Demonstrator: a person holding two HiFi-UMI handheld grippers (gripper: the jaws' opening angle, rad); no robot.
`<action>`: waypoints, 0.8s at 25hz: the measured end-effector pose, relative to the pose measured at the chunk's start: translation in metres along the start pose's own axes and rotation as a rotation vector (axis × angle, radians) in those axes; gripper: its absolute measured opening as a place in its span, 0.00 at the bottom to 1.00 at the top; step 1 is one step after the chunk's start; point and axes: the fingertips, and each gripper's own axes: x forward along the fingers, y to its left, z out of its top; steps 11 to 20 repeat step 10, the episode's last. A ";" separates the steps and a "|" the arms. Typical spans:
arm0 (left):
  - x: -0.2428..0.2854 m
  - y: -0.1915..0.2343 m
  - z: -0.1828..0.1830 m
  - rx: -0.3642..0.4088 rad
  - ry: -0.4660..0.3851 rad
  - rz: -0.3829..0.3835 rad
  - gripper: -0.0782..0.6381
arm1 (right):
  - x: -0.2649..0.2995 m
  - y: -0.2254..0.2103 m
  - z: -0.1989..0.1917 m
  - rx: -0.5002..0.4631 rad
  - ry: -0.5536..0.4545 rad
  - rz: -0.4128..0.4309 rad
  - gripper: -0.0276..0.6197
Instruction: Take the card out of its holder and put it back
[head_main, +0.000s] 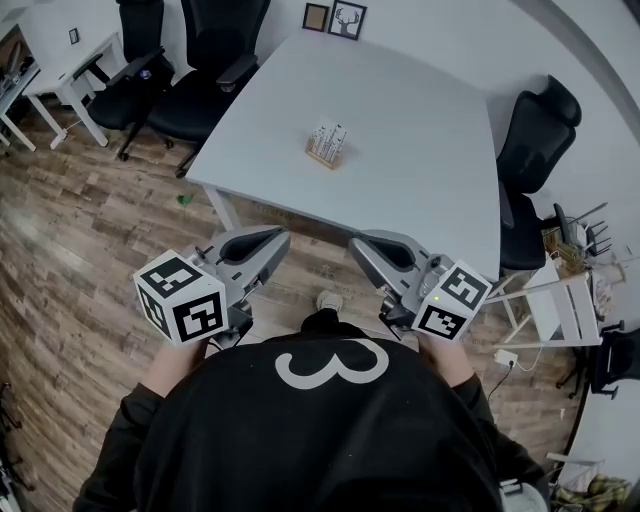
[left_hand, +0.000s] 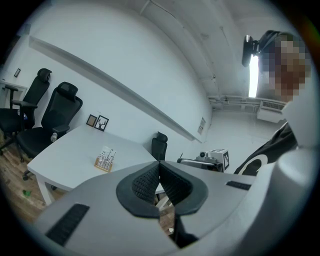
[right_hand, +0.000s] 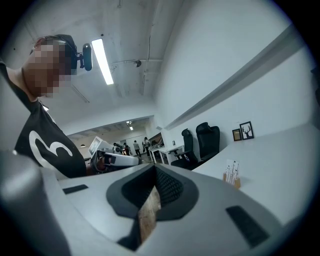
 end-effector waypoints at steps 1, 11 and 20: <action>0.000 0.000 -0.001 0.000 0.001 -0.002 0.12 | 0.000 0.000 -0.001 0.001 0.002 -0.001 0.05; -0.001 0.000 -0.005 -0.002 0.003 -0.008 0.12 | -0.003 0.003 -0.003 -0.005 0.002 -0.010 0.05; -0.001 0.000 -0.005 -0.002 0.003 -0.008 0.12 | -0.003 0.003 -0.003 -0.005 0.002 -0.010 0.05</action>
